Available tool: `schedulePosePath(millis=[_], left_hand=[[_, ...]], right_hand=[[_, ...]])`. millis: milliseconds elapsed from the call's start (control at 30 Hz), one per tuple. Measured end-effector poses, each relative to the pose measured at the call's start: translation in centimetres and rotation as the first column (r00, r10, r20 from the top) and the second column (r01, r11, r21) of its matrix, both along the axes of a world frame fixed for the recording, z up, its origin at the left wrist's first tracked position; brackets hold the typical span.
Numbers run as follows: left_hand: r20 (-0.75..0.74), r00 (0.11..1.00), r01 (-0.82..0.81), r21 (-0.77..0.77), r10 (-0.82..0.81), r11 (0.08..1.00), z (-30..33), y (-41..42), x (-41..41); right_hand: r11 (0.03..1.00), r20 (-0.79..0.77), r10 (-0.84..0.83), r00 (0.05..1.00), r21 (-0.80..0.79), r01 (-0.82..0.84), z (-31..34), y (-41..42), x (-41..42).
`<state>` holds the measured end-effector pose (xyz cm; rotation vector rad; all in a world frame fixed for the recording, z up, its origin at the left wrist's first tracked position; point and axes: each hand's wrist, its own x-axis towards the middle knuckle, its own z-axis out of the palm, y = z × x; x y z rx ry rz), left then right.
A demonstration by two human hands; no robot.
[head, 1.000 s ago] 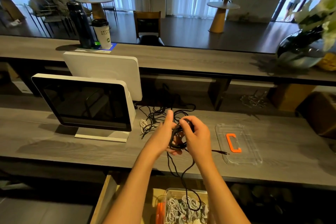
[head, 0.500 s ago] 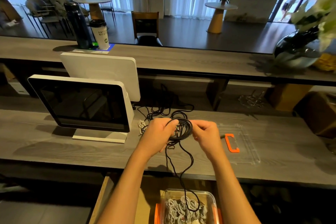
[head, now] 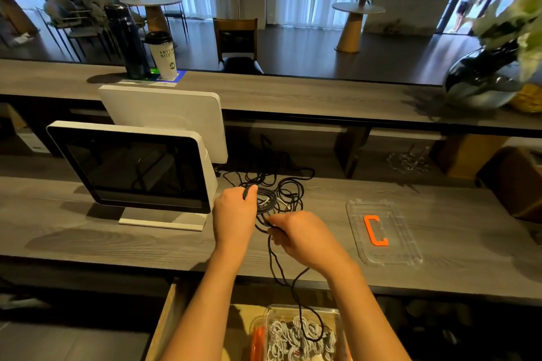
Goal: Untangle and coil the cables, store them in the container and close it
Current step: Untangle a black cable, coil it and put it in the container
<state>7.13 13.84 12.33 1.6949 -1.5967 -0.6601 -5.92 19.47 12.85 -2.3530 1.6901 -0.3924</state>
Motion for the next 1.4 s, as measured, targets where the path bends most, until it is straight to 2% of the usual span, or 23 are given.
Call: schedulePosePath(millis=[100, 200, 300, 400, 467, 533, 667, 733, 800, 933, 1067, 1133, 1200, 1300, 1400], left_hand=[[-0.016, 1.0, -0.017, 0.078, 0.018, 0.997, 0.1, -0.6, 0.1], [-0.04, 0.999, 0.014, 0.183, -0.007, 0.983, 0.2, -1.2, 0.2], [-0.077, 0.996, 0.066, 0.291, -0.046, 0.954, 0.1, -1.6, 0.3], [-0.11, 0.99, 0.118, 0.354, -0.084, 0.928, 0.1, -1.5, -0.1], [-0.15, 0.983, 0.157, 0.362, -0.109, 0.919, 0.3, -1.0, -0.4], [-0.165, 0.972, 0.217, 0.328, -0.17, 0.919, 0.6, -0.6, -0.7], [-0.132, 0.91, 0.413, 0.235, -0.392, 0.88, 1.0, 0.1, -0.3], [-0.194, 0.846, 0.531, 0.221, -0.497, 0.818, 1.0, 0.5, -0.2], [-0.253, 0.793, 0.606, 0.228, -0.555, 0.762, 0.8, 0.8, -0.2], [-0.311, 0.735, 0.674, 0.242, -0.602, 0.698, 0.8, 1.0, -0.1], [-0.464, 0.644, 0.749, 0.216, -0.609, 0.627, 0.8, 1.5, 0.1], [-0.556, 0.594, 0.77, 0.183, -0.582, 0.611, 0.7, 1.6, -0.1], [-0.671, 0.542, 0.761, 0.136, -0.506, 0.634, 0.5, 1.7, -0.5], [-0.82, 0.49, 0.669, 0.138, -0.294, 0.73, 0.3, 1.8, -1.2], [-0.847, 0.519, 0.547, 0.223, -0.117, 0.807, 0.5, 1.6, -1.4]], right_hand=[[0.962, -0.047, -0.002, 0.999, -0.275, -0.011, -0.6, 0.0, 0.0], [0.875, 0.029, -0.011, 1.0, -0.484, 0.024, -2.1, 0.0, -0.5], [0.838, 0.185, 0.046, 0.982, -0.542, 0.063, -2.9, -0.1, -0.9], [0.844, 0.285, 0.102, 0.953, -0.531, 0.069, -3.0, 0.0, -1.4], [0.881, 0.388, 0.058, 0.92, -0.453, 0.135, -2.8, 0.0, -1.6], [0.925, 0.562, -0.023, 0.827, -0.302, 0.231, -2.6, 0.2, -1.7], [0.953, 0.832, -0.238, 0.5, 0.101, 0.286, -1.8, 0.4, -2.1], [0.93, 0.894, -0.325, 0.308, 0.242, 0.278, -1.4, 0.3, -2.3], [0.901, 0.897, -0.391, 0.205, 0.328, 0.285, -1.1, 0.0, -2.7], [0.887, 0.874, -0.441, 0.203, 0.391, 0.244, -0.7, -0.3, -3.3], [0.936, 0.899, -0.344, 0.271, 0.308, 0.169, -1.1, -0.3, -3.8], [0.953, 0.916, -0.299, 0.269, 0.27, 0.139, -0.9, -0.3, -3.7], [0.964, 0.939, -0.258, 0.225, 0.236, 0.12, -0.7, -0.3, -3.2], [0.977, 0.958, -0.203, 0.204, 0.182, 0.115, -1.9, -0.5, -2.6], [0.985, 0.958, -0.172, 0.231, 0.168, 0.037, -2.3, -0.4, -2.7]])
